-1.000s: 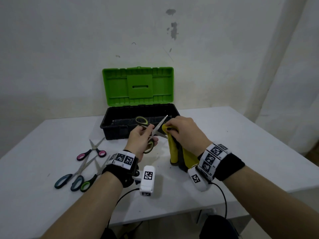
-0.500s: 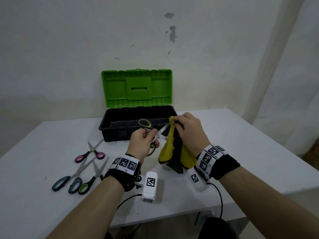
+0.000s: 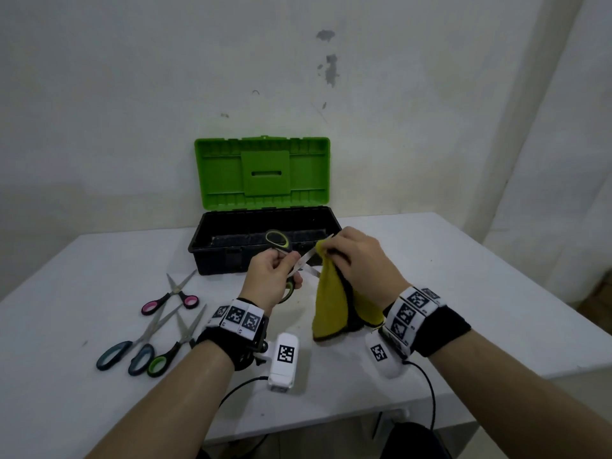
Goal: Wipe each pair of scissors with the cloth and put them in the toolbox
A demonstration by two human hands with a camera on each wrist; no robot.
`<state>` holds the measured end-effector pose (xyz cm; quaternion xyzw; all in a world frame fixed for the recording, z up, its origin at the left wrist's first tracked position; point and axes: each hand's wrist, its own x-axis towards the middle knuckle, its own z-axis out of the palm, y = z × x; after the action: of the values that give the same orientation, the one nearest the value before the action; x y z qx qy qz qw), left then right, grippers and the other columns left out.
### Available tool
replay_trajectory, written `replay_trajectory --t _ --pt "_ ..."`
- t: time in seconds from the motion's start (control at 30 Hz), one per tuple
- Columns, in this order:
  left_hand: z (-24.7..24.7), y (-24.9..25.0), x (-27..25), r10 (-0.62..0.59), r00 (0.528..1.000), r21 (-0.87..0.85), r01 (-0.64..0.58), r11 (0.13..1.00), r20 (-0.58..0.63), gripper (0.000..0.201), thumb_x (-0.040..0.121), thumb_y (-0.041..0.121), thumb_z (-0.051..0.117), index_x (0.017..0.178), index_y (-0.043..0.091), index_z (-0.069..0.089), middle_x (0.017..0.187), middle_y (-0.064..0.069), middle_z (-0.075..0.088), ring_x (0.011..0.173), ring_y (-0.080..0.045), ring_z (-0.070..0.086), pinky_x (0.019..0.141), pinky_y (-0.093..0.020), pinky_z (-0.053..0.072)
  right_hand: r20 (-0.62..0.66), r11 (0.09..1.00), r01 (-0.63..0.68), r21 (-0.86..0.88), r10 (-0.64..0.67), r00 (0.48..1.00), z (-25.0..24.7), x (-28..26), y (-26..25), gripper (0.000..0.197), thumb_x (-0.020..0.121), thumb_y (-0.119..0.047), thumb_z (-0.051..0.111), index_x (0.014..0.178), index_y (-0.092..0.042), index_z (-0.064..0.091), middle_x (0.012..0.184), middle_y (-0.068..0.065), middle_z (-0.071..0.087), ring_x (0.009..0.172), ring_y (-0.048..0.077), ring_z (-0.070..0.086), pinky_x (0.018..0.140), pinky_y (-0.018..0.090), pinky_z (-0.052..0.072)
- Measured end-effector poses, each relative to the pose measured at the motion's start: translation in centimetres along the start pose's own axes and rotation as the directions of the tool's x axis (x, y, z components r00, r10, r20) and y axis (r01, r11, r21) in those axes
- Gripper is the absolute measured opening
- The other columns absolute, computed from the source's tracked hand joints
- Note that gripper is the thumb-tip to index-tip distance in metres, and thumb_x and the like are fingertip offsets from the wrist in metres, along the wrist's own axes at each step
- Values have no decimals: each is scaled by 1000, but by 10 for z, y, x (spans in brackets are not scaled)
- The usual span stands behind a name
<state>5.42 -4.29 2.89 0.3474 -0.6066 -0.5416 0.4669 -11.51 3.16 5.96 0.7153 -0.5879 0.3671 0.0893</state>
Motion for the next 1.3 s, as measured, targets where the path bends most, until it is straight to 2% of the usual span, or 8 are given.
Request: replay_trajectory --t 0.1,0.27,0.47,0.7,0.87,1.03,1.17,1.3 --pt "5 1 -3 5 999 -1 -5 1000 38 20 100 9 54 90 -7 59 58 -11 57 47 -17 55 52 -28 52 53 997 68 -44 -66 996 7 -4 -3 19 91 -7 60 106 -10 72 101 8 60 85 26 61 75 40 53" --pt "2 -1 -4 -24 999 -19 25 1000 23 18 100 11 55 88 -2 61 56 -9 57 48 -17 56 54 -29 52 -107 984 -179 -6 177 978 1 4 18 20 92 -10 60 106 -13 73 95 6 60 87 22 58 80 39 52" --pt "6 -3 0 -25 1000 -2 25 1000 -1 20 100 12 56 83 1 58 53 -6 57 48 -18 57 55 -32 52 -96 998 8 59 -3 995 9 -9 -6 18 90 -9 63 105 -12 72 95 4 62 85 16 59 78 25 49" --pt "10 0 -4 -22 1000 -1 22 1000 10 19 100 11 56 85 0 58 60 -13 56 47 -16 56 52 -25 51 -181 974 -194 119 214 960 5 1 7 15 89 -22 67 99 -13 74 93 2 72 86 15 64 82 29 51" --pt "12 1 -2 -16 1000 -1 16 1000 10 20 99 9 56 83 -1 56 66 -16 52 45 -15 55 50 -24 51 -112 990 -83 113 96 989 13 -6 -6 12 87 -20 70 96 -13 75 89 1 71 81 12 63 78 14 44" --pt "10 1 -6 -4 1000 -11 4 1000 -12 19 100 11 56 84 0 59 57 -10 57 47 -16 57 53 -28 52 -194 958 -272 89 285 939 6 0 17 16 90 -24 67 98 -12 75 93 3 72 87 17 64 84 30 49" --pt "9 3 -3 -6 1000 1 6 1000 -24 20 100 13 55 84 2 59 53 -5 59 48 -16 58 53 -28 52 -296 988 -114 101 139 945 5 -2 2 10 88 -15 68 96 -11 74 87 2 69 79 9 60 76 8 41" --pt "13 4 -6 -4 1000 12 4 1000 1 21 101 11 54 83 0 57 52 -3 59 48 -16 58 51 -27 51 -61 998 -6 67 10 998 17 -5 -13 15 92 -15 63 103 -12 72 92 2 63 82 16 59 77 27 49"
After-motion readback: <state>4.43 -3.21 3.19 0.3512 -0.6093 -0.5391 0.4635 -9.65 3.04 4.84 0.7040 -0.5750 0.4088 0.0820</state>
